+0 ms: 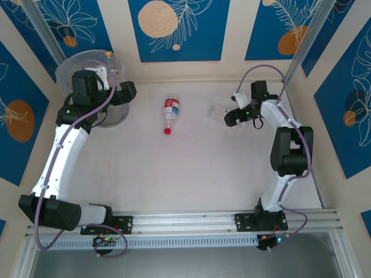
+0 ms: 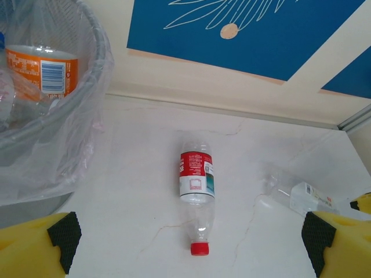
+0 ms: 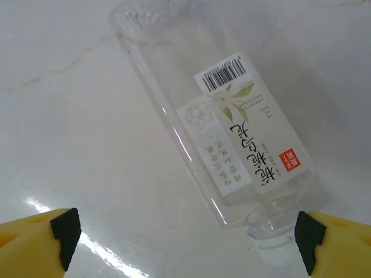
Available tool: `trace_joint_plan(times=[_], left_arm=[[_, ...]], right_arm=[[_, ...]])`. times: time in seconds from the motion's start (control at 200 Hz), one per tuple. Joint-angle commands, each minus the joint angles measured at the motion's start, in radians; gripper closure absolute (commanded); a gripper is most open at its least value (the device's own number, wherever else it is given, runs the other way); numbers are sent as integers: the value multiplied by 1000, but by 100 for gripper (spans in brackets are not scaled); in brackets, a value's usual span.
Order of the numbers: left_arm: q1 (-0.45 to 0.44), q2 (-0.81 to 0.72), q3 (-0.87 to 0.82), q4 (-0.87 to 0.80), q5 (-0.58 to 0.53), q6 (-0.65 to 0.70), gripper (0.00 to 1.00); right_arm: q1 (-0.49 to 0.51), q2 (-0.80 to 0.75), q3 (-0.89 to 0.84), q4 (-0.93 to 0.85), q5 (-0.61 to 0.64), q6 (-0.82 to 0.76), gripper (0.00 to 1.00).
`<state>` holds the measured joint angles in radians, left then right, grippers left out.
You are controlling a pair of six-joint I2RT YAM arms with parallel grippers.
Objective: Put the plastic bottles in the bin
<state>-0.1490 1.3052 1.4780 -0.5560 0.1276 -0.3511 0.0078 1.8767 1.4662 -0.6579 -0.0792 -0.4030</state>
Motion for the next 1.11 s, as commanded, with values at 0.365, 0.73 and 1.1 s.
trace_joint_plan(times=[0.365, 0.73, 1.1], left_arm=[[-4, -85, -162, 140, -22, -77, 1], [-3, -97, -188, 121, -87, -72, 1], [-3, -92, -210, 129, -80, -71, 1]], right_arm=[[-7, 263, 305, -215, 118, -198, 3], [16, 377, 389, -309, 117, -289, 4], [60, 424, 408, -301, 114, -273, 10]])
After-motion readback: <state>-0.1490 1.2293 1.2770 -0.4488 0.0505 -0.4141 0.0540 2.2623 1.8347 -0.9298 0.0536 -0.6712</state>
